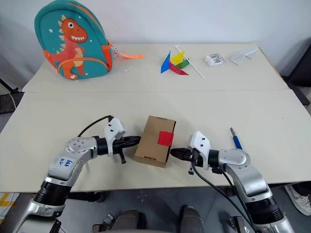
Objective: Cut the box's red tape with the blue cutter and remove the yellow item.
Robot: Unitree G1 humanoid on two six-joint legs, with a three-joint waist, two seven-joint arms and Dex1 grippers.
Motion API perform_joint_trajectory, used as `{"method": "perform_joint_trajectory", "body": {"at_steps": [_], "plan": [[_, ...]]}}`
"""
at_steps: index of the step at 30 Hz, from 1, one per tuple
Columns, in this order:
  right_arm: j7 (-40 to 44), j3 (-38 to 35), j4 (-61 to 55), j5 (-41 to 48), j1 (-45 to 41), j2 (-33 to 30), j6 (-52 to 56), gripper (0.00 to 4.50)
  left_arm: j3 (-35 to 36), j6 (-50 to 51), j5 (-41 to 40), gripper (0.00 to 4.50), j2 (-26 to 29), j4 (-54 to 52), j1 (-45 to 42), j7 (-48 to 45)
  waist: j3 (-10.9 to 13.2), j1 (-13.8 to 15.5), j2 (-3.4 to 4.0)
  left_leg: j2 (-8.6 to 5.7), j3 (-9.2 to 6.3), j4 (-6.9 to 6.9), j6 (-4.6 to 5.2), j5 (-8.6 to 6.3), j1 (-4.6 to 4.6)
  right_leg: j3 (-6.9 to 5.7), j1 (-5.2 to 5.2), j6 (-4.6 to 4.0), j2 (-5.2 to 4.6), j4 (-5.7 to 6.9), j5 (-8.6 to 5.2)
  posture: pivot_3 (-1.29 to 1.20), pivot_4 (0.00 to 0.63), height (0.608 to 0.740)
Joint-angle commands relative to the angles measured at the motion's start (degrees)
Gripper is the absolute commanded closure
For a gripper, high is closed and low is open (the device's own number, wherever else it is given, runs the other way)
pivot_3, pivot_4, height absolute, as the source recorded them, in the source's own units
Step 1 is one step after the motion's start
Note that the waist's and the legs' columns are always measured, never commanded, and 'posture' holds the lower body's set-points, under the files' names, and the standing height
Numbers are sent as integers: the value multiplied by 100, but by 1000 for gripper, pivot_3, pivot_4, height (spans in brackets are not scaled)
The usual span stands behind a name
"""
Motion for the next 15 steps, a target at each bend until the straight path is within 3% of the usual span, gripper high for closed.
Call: {"method": "perform_joint_trajectory", "body": {"at_steps": [1, 15], "plan": [[-249, -46, 59, -264, -57, -83, -80, 4398, -32, 28, -178, 4500, 68, -200, 78, -235, 0, -6, 0, 0, 2, 0, 0, 0, 0, 0, 0, 0, 0, 0, 0, 0, 150, 740], [-437, 6, 600, -432, -600, 186, -255, 4398, -93, 251, -228, 4500, 109, -449, 253, -271, 0, -7, 0, 0, 2, -6, 0, 0, 3, 0, -1, -2, 0, -1, -1, 0, 150, 740]]}}
